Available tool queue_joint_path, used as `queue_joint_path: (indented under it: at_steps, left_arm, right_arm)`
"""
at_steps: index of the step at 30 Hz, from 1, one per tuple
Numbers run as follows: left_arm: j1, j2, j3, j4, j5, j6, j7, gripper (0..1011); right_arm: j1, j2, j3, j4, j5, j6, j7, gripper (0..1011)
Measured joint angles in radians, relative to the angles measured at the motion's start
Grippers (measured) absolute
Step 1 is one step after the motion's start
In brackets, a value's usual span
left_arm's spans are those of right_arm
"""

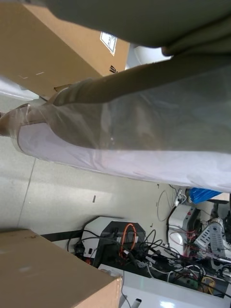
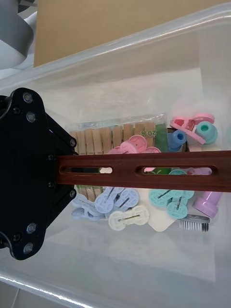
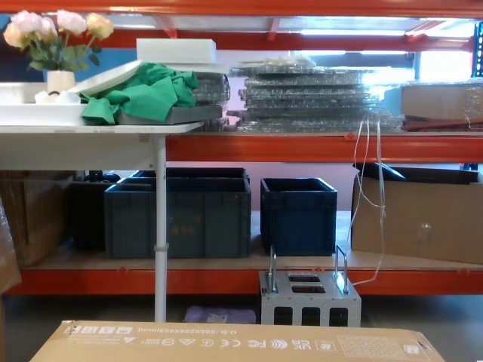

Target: Use one hand to grasp the basket and place it at the designated location.

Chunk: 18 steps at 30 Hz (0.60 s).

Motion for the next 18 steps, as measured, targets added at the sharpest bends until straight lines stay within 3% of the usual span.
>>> queue_joint_path:
  at_steps: [18]
  left_arm:
    - [0.0, 0.0, 0.0, 0.0, 0.0, 0.0, 0.0, 0]
  right_arm:
    - [0.051, 0.0, 0.001, -0.042, -0.018, -0.022, 0.022, 1]
